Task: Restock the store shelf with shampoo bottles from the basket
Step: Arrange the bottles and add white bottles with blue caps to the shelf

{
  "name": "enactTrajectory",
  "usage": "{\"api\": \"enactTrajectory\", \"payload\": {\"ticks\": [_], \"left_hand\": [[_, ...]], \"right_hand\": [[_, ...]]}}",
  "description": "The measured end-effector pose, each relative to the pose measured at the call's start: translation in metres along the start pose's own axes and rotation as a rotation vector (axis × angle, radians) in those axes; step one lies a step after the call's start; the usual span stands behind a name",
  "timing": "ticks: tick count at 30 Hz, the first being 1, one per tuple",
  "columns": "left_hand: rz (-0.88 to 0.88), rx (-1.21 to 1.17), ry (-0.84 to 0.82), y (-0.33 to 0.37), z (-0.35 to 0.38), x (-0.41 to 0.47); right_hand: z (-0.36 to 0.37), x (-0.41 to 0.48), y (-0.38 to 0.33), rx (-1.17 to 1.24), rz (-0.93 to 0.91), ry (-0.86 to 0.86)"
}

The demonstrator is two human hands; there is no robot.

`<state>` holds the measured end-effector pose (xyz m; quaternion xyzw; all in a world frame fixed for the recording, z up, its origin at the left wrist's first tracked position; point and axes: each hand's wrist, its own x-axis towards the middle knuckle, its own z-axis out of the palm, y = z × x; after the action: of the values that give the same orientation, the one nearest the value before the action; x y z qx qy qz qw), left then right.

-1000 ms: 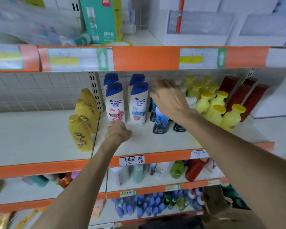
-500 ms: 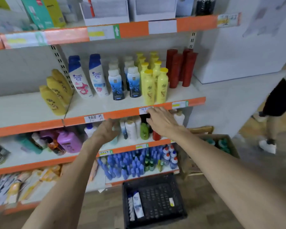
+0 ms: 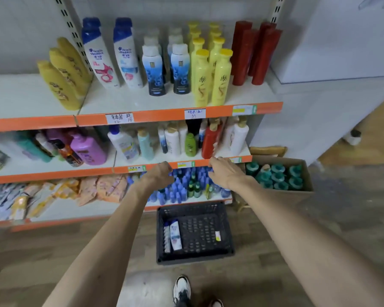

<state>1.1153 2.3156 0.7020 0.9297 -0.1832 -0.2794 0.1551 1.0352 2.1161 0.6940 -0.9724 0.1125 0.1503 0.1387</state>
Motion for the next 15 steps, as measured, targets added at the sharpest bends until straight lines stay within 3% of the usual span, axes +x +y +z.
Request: {"api": "enactTrajectory", "payload": {"ticks": [4, 8, 15], "left_hand": [[-0.044, -0.067, -0.025, -0.015, 0.043, 0.037], [-0.121, -0.073, -0.195, -0.046, 0.122, 0.057], [-0.375, -0.174, -0.364, -0.17, 0.361, 0.158]], "right_hand": [[0.046, 0.029, 0.002, 0.038, 0.028, -0.071], [0.127, 0.044, 0.008, 0.104, 0.066, -0.238], [0.367, 0.11, 0.058, 0.248, 0.176, -0.534]]}}
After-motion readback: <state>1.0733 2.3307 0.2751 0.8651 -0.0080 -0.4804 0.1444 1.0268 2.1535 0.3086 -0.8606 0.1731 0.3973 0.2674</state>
